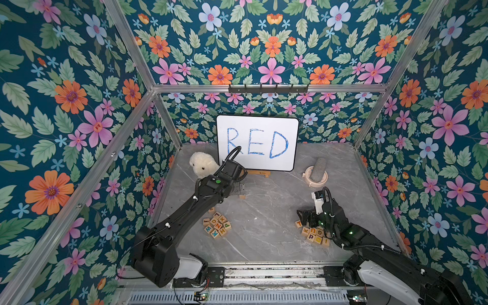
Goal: Assemble the uppercase word "red" with letter blocks
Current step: Pick up the letter block from the center of the board.
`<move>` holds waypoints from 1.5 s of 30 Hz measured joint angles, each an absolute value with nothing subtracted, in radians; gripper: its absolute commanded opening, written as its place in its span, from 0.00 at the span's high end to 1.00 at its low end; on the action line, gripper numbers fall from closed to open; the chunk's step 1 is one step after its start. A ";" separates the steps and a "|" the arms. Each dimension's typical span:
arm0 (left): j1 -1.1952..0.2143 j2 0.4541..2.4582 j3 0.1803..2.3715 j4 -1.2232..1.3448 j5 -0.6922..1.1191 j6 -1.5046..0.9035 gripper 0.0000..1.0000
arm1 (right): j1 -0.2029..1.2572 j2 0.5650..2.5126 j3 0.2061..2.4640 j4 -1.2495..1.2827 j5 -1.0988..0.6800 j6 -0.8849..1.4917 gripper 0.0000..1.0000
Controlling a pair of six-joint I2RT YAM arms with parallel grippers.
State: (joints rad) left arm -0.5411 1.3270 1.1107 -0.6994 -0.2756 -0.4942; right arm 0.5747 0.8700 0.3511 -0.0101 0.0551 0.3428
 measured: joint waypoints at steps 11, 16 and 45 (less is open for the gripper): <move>-0.357 1.132 0.873 -0.647 -0.242 -0.573 0.02 | 0.575 0.862 0.484 -0.146 0.107 0.416 0.01; -0.304 1.125 0.795 -0.621 -0.195 -0.576 0.11 | 0.575 0.826 0.467 -0.158 0.118 0.454 0.01; -0.153 1.336 0.706 -0.459 -0.035 -0.495 0.39 | 0.575 0.738 0.416 -0.149 0.078 0.385 0.04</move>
